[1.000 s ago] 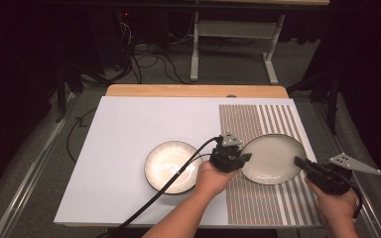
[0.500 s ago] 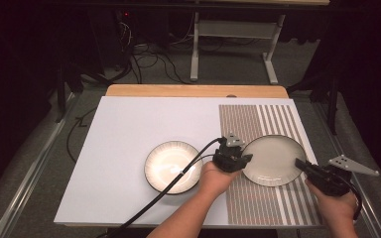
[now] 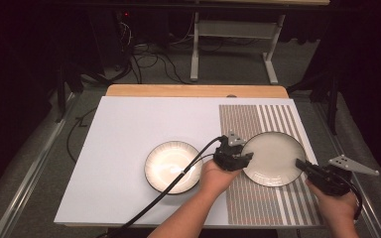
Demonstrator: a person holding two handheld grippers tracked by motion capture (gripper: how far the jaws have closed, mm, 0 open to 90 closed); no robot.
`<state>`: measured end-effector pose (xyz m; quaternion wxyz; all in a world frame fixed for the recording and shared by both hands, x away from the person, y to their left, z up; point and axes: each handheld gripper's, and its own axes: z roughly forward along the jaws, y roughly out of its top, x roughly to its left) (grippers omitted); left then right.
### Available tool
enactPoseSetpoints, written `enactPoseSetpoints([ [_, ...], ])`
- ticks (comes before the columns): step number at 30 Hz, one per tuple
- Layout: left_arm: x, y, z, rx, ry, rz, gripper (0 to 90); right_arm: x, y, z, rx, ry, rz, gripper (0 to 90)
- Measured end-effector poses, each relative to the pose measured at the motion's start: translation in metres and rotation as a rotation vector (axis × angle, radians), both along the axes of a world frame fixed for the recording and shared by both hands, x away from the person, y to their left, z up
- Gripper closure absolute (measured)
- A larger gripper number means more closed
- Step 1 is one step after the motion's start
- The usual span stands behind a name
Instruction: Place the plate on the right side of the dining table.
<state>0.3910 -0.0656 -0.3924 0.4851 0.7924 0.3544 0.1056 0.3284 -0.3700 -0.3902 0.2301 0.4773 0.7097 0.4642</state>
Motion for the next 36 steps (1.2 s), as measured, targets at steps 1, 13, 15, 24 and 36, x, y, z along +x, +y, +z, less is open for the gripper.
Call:
enactPoseSetpoints([
  [1,-0.001,0.001,0.001,0.007,-0.012,0.001,60.8,0.000,0.000,0.000,0.000,-0.001,0.002,86.1],
  [13,-0.015,0.031,0.013,-0.030,-0.075,0.011,47.9,0.001,0.001,0.001,-0.011,-0.010,0.007,85.9],
  [15,-0.020,0.042,0.018,-0.043,-0.092,0.015,42.8,0.001,0.001,0.001,-0.014,-0.005,0.003,85.8],
  [24,-0.031,0.082,0.025,-0.075,-0.125,0.067,25.7,0.002,0.002,0.002,-0.025,0.000,-0.001,85.3],
  [36,-0.049,0.167,0.028,-0.046,-0.172,0.189,3.6,0.005,0.003,0.001,-0.028,0.020,-0.018,84.8],
])
